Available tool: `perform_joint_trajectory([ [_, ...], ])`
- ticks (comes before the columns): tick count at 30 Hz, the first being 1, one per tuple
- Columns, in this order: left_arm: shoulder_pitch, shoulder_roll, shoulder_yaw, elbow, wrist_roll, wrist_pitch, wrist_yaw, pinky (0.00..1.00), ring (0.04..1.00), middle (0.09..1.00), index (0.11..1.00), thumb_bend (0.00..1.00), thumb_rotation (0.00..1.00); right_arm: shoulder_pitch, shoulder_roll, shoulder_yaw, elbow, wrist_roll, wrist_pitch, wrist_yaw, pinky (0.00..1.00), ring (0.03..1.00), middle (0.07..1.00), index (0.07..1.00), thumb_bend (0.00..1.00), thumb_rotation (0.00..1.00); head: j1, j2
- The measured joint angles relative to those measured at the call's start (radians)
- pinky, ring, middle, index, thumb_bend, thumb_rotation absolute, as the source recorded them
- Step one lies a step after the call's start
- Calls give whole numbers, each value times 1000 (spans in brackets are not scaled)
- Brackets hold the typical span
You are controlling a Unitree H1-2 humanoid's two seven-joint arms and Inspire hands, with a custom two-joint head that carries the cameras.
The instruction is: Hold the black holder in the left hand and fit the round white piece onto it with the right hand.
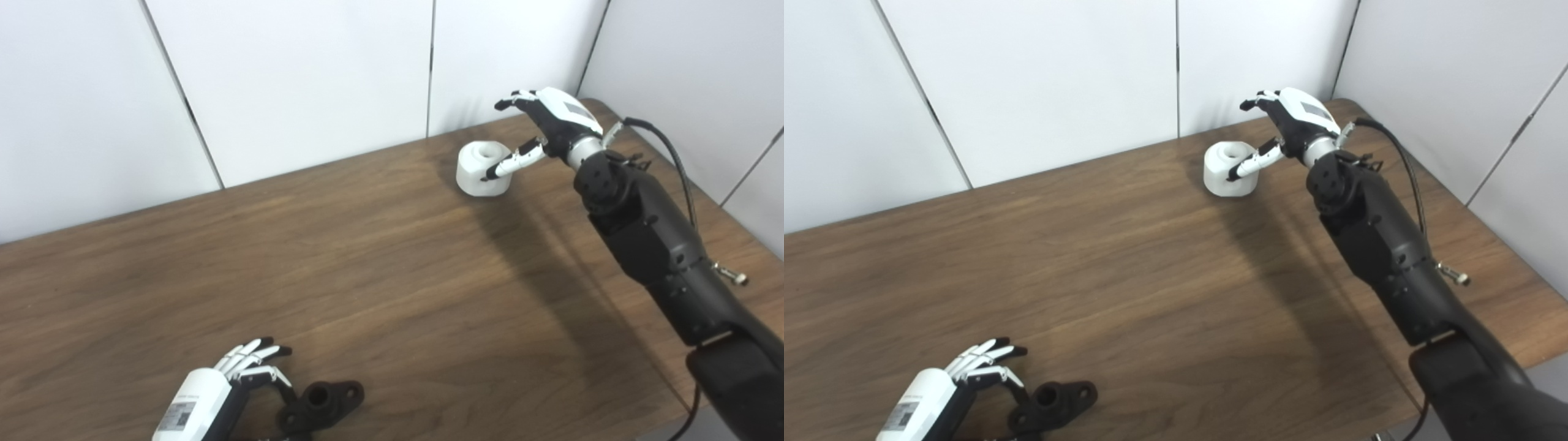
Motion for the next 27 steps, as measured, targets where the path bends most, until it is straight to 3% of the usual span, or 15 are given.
perform_joint_trajectory([
  [11, 1, 0, 5, -2, 0, 0, 0, 878, 907, 832, 487, 519, 59, -52, -24, 91, 117, -11, -20, 41, 1000, 994, 931, 827, 870, 262, 11, 6],
  [27, 4, -2, 8, -10, 2, 4, -2, 878, 905, 831, 487, 520, 59, -63, -26, 114, 117, -22, -25, 54, 1000, 987, 917, 765, 816, 248, 21, 15],
])
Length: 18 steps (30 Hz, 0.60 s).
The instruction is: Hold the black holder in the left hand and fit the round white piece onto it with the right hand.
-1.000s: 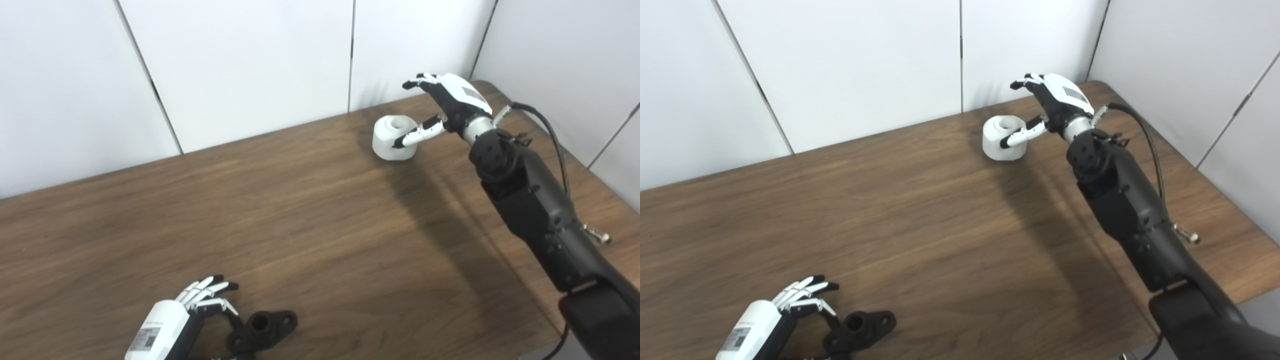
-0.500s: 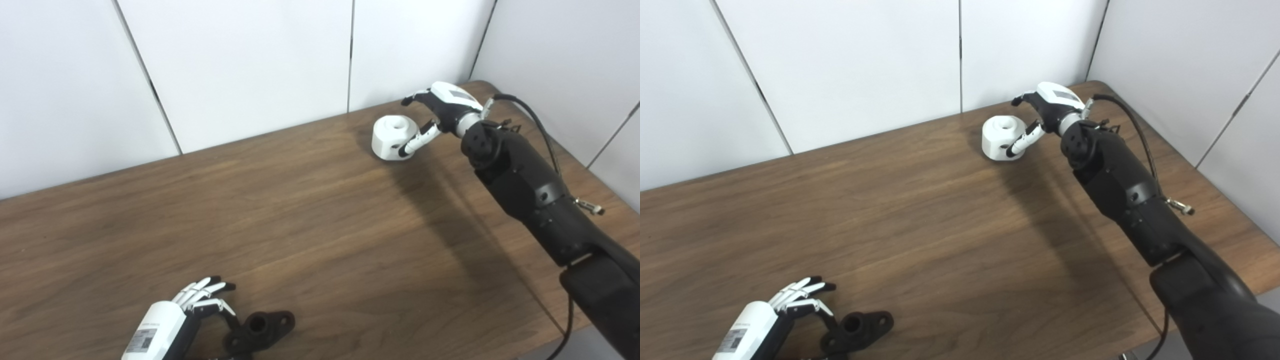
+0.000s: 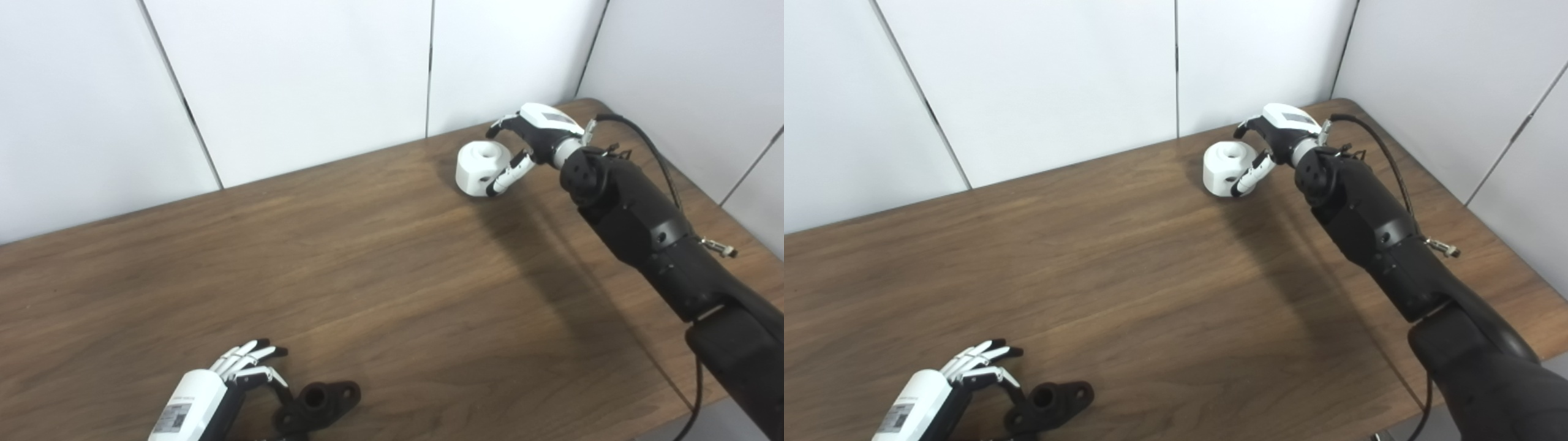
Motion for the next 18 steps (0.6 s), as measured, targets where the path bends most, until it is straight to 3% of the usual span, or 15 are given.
perform_joint_trajectory([
  [13, 7, -2, -1, -18, 10, 23, -5, 875, 905, 832, 487, 520, 59, 0, 2, -15, -3, 0, -37, -37, 931, 955, 864, 639, 743, 173, 6, 9],
  [14, 7, -2, -1, -19, 11, 23, -5, 875, 905, 832, 487, 520, 59, 0, 2, -16, -3, 0, -39, -42, 920, 951, 859, 553, 613, 156, 5, 9],
  [15, 7, -2, -2, -20, 11, 24, -5, 875, 905, 832, 487, 520, 59, 0, 2, -16, -3, 0, -42, -46, 910, 950, 857, 523, 568, 149, 6, 11],
  [18, 8, -2, -2, -21, 13, 25, -6, 875, 903, 831, 487, 520, 59, 0, 2, -16, -3, 0, -59, -52, 906, 950, 856, 496, 529, 143, 8, 12],
])
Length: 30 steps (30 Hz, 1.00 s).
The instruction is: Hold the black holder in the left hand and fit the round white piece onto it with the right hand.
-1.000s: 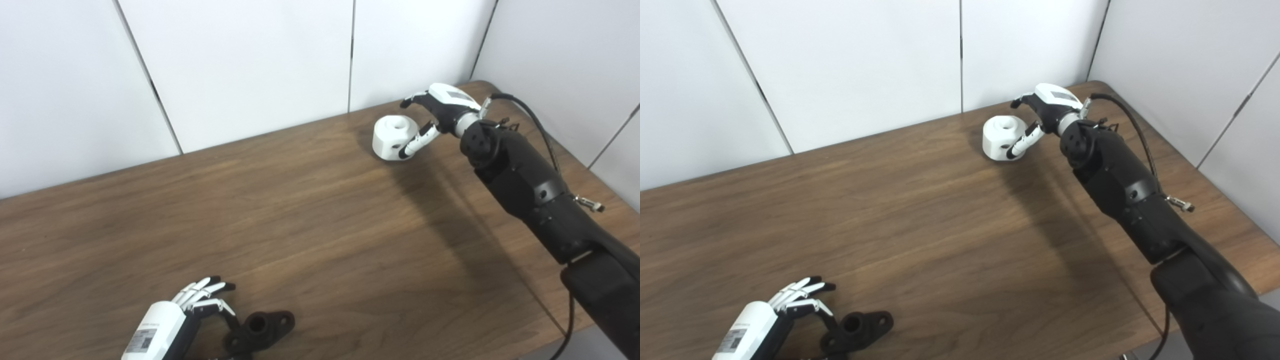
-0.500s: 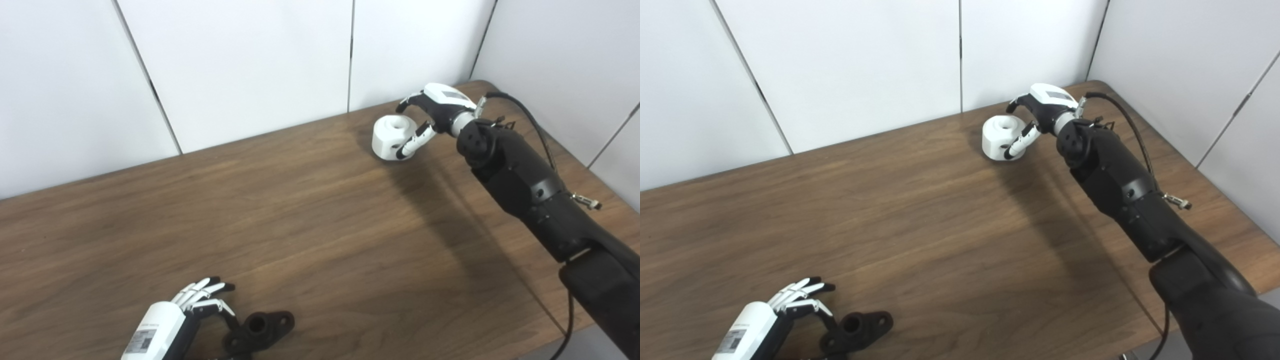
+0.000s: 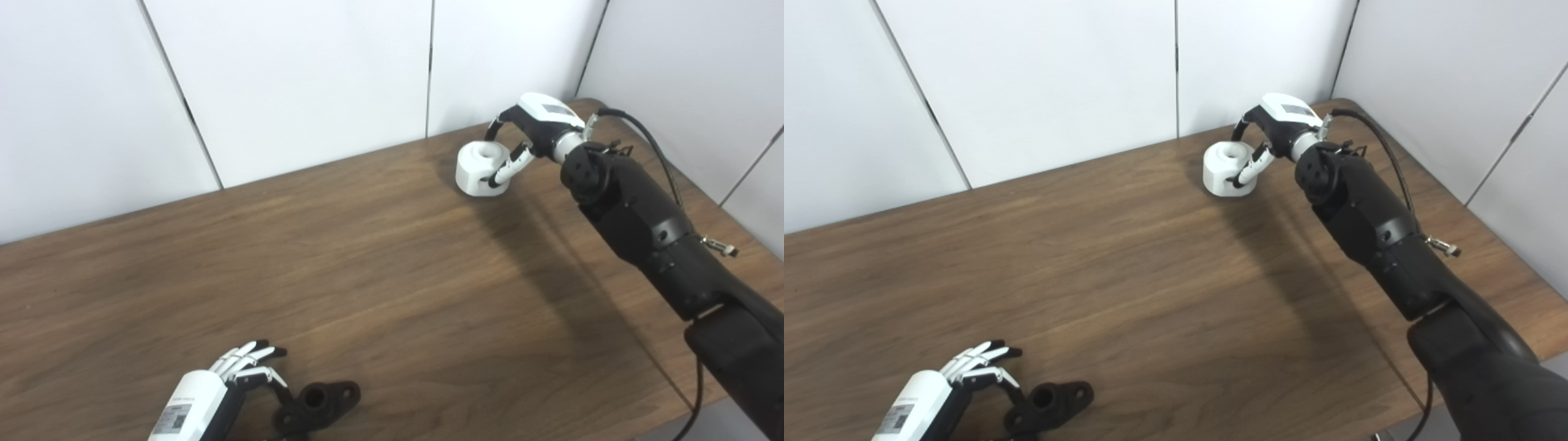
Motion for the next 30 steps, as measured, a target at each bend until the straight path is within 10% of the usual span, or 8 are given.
perform_joint_trajectory([
  [20, 3, -13, -1, -23, 11, 34, -20, 881, 909, 834, 487, 520, 59, 23, -9, 12, -15, -65, -99, -47, 899, 952, 833, 486, 523, 133, 55, 15],
  [30, 2, -35, -20, -42, 44, 73, -36, 886, 907, 832, 487, 521, 57, 140, -27, 5, -349, -71, -75, 91, 898, 947, 822, 485, 523, 133, 159, 43],
])
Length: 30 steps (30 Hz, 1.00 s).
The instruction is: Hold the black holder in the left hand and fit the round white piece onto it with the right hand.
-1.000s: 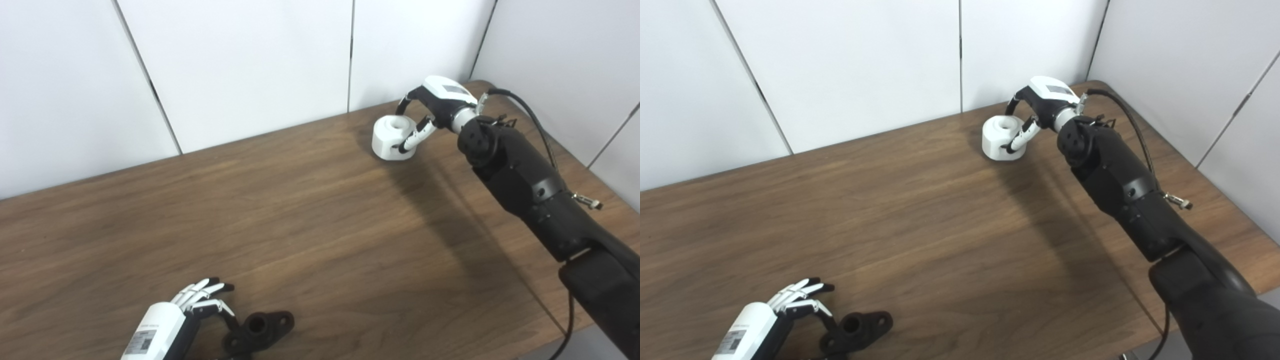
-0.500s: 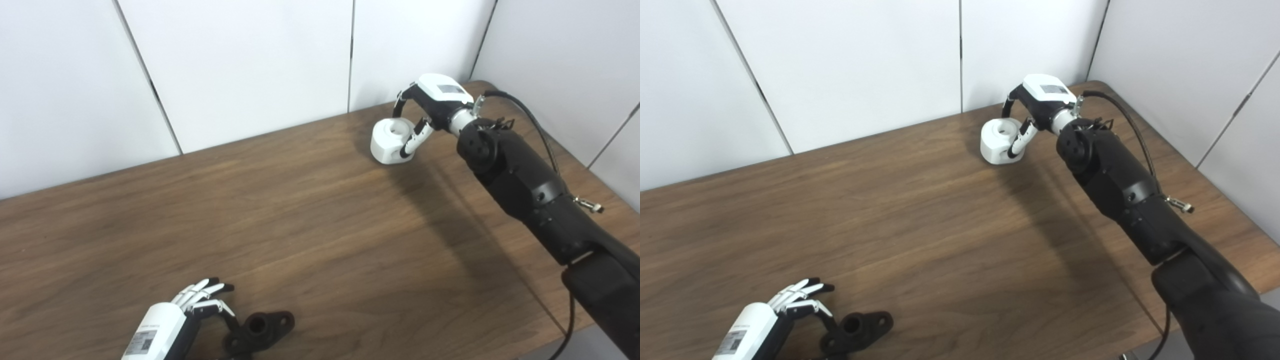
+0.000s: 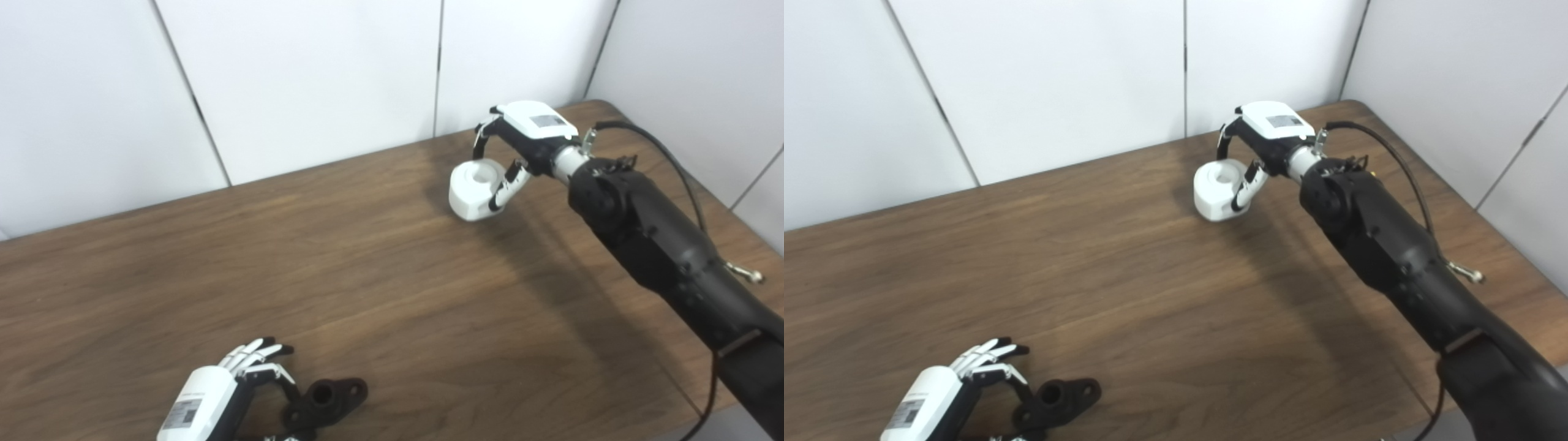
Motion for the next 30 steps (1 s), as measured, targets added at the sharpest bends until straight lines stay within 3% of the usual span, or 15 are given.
perform_joint_trajectory([
  [5, 0, -29, -13, -11, 32, 40, -6, 896, 910, 833, 487, 521, 57, 37, 5, -13, -160, -4, 25, 55, 886, 953, 824, 485, 522, 131, 60, 5],
  [6, -1, -33, -18, -16, 39, 50, -10, 898, 910, 832, 487, 521, 56, 42, 6, -18, -183, -3, 24, 69, 887, 956, 824, 485, 522, 131, 110, 14],
  [14, -7, -71, -53, -26, 79, 98, -17, 908, 908, 831, 487, 522, 53, 78, 39, -30, -327, 15, 32, 154, 889, 977, 829, 486, 521, 133, 210, 58],
  [21, -19, -96, -74, -39, 112, 139, -46, 918, 911, 832, 487, 522, 53, 83, 81, -30, -463, 36, 65, 250, 810, 968, 825, 484, 521, 130, 256, 92],
  [30, -41, -105, -83, -43, 121, 161, -82, 916, 913, 831, 487, 521, 54, 82, 135, -17, -560, 50, 90, 346, 790, 967, 824, 483, 523, 132, 235, 140],
])
